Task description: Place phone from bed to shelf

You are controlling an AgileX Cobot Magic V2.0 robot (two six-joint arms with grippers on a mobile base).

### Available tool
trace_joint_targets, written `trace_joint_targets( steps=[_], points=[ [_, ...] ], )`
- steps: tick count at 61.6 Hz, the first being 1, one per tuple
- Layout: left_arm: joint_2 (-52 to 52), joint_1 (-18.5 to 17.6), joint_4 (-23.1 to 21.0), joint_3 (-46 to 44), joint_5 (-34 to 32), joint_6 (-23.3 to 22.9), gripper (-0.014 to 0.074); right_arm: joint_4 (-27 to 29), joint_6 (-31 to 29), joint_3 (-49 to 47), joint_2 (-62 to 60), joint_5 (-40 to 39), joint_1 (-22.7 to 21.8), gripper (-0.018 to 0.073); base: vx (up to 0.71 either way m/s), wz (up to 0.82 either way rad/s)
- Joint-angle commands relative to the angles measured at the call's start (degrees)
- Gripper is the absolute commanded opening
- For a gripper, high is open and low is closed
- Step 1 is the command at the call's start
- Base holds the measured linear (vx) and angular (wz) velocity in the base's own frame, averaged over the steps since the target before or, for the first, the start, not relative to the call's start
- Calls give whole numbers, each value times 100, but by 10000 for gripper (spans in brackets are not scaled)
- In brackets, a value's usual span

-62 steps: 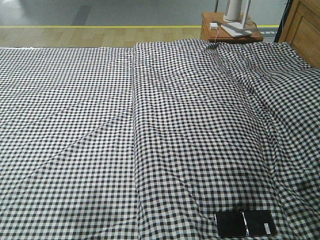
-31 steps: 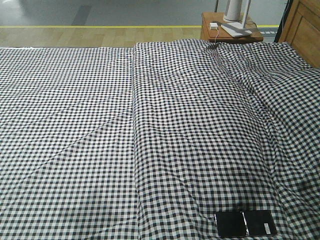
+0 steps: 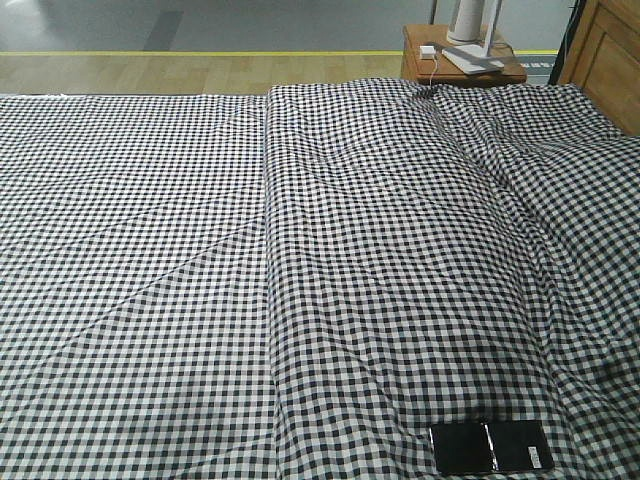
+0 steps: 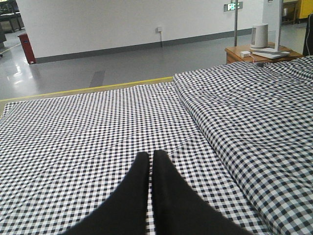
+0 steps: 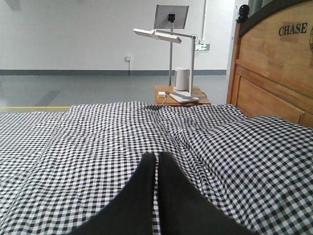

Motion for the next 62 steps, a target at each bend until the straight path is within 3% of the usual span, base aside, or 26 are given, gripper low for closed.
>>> trace_joint_targets(
  steps=[1,11,24,30,40,62],
  points=[
    [-24,7,-52,-132,-415,-33,1,-49,-90,23,-49,-519,-40,-6,0,0],
    [-24,7,-52,-132,-415,-33,1,-49,-90,19,-49,-1078,-40,-6,0,0],
    [-24,7,-52,-132,-415,-33,1,-49,-85,-82,-49,-2851,-40,-6,0,0],
    [-24,7,-52,-132,-415,-33,1,-49,-85,-466,-49,-2956,-40,-6,0,0],
    [-24,7,-52,-132,-415,-33,1,-49,-85,-1559,-15,-2308,-40,-6,0,0],
    [-24,7,-52,-132,-415,-33,1,-49,-85,-3788,1461,519,-40,45,0,0]
  ],
)
